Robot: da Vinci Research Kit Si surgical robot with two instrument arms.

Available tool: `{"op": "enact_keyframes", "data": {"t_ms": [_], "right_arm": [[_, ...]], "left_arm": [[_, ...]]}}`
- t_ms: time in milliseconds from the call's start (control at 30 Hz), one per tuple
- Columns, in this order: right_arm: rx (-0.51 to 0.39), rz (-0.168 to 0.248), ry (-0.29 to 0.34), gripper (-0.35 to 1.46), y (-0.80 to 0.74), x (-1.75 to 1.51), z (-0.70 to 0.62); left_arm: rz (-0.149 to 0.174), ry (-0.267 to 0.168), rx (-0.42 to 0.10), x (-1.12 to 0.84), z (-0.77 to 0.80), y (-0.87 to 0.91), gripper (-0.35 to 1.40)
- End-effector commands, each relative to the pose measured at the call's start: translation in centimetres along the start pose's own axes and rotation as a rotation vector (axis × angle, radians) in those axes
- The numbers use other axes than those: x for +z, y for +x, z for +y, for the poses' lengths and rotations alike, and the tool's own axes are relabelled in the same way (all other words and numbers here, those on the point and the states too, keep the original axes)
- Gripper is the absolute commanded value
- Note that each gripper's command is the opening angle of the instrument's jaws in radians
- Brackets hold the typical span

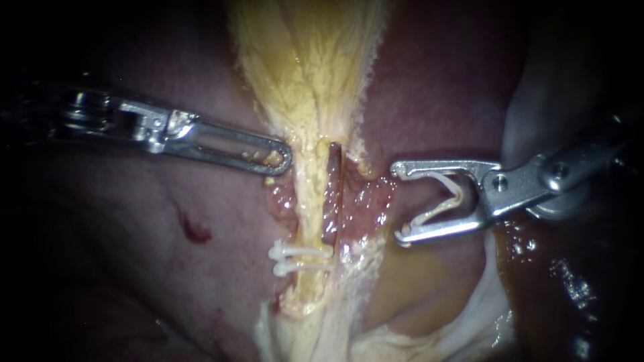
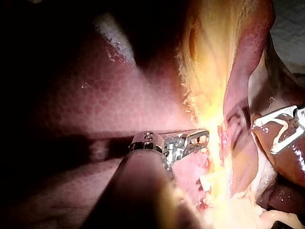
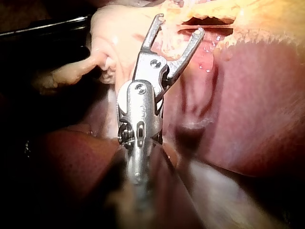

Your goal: Clipping third clip left tube

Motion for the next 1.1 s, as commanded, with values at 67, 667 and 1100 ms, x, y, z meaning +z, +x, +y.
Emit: {"op": "enact_keyframes", "data": {"t_ms": [67,667,1100], "right_arm": [[0.000,0.000,0.000,0.50,0.00,-0.01,0.00],[0.000,0.000,0.000,0.50,0.00,0.00,-0.01],[-0.001,0.003,0.003,0.50,0.01,0.17,0.00]], "left_arm": [[0.000,0.000,0.000,-0.01,0.00,0.00,-0.35],[-0.024,-0.002,-0.024,-0.89,-0.18,-0.22,-0.35],[-0.027,-0.005,-0.025,-0.92,-0.23,-0.18,-0.35]]}}
